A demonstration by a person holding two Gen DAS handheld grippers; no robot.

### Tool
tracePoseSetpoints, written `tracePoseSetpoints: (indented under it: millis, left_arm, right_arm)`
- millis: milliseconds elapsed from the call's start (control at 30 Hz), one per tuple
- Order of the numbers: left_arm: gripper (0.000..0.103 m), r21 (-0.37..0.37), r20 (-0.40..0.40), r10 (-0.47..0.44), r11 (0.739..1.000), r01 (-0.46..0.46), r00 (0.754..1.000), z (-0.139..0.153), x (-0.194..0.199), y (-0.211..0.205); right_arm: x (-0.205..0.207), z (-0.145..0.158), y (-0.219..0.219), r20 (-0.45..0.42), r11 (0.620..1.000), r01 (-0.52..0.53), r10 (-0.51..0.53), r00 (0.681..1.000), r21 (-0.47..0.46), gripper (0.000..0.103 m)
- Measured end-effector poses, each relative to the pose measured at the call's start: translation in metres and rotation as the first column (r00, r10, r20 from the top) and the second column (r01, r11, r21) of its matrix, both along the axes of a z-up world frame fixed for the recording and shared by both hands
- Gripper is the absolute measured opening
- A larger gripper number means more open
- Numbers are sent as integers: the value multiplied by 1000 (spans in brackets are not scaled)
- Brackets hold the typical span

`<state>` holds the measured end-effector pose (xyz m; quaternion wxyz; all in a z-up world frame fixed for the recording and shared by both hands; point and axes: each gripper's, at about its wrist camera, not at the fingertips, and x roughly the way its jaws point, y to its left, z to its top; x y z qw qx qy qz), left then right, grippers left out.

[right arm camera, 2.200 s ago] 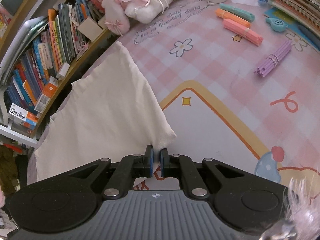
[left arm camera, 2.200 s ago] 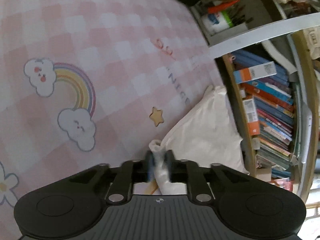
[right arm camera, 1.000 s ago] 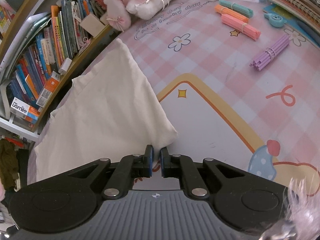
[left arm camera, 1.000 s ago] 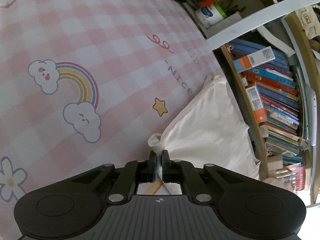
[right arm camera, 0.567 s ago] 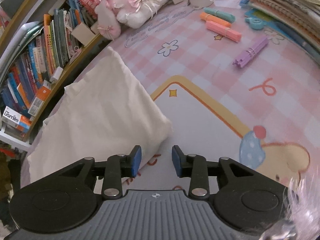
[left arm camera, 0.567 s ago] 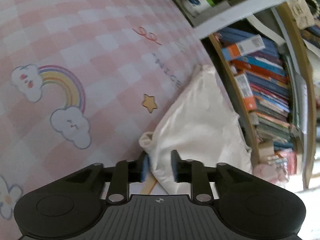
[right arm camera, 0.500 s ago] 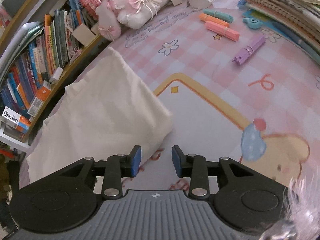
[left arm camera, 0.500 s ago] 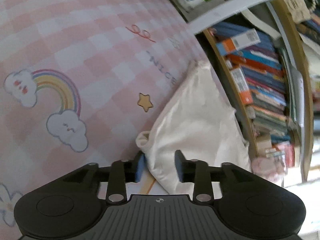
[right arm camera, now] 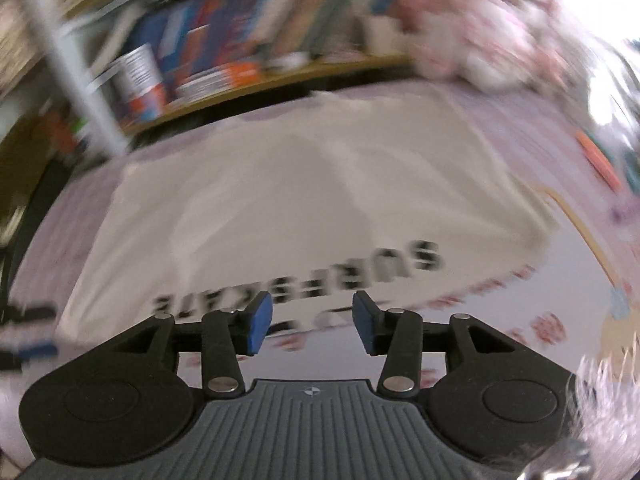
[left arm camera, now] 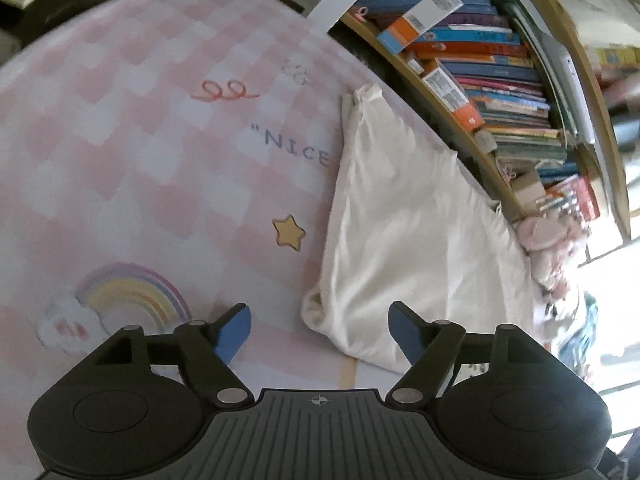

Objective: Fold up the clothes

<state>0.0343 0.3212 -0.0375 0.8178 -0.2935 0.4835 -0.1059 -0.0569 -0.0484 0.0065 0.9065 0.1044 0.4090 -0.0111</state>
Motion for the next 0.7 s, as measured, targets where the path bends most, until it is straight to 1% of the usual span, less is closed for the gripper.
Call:
tracePoseSetpoints:
  millis: [67,167,233,300,367,433,533,633,700]
  left_arm:
    - [77,-1,17,-18,1000,18,1000,3,2,8]
    - [79,-27,24,-34,999,35,999,5,9,17]
    - [79,-51,18,-46,998,46,999,5,15,23]
    - [79,-81,8,-52,995,52,999,4,20,28]
    - [79,-105,-5,-50,993,49,999,1,24,32]
    - [80,-111,-23,-49,993,46,999,-1,28,34]
    - [80,-147,-32,-61,988,56,998,-5,31,35]
    - [80,-210,-41,-67,976,57,997,-8,33,36]
    - [80,-238,-44,-62,970,50,997,-10,34,37]
  right_arm:
    - [2,0,29,8,996,-76,76,997,-39,47]
    - [8,0,72,7,979,-186,187,982,-89,47]
    - [13,0,99,0,959,-259,261,965,-115,47]
    - [19,-2,127,-14,931,-336,337,941,-143,47]
    - [26,-5,154,-34,892,-419,420,907,-169,47]
    - [32,-9,179,-51,847,-493,493,868,-198,47]
    - [40,-14,214,-77,770,-589,590,804,-245,46]
    - [43,-18,238,-95,703,-658,660,745,-270,46]
    - [45,-23,252,-117,660,-689,692,713,-298,44]
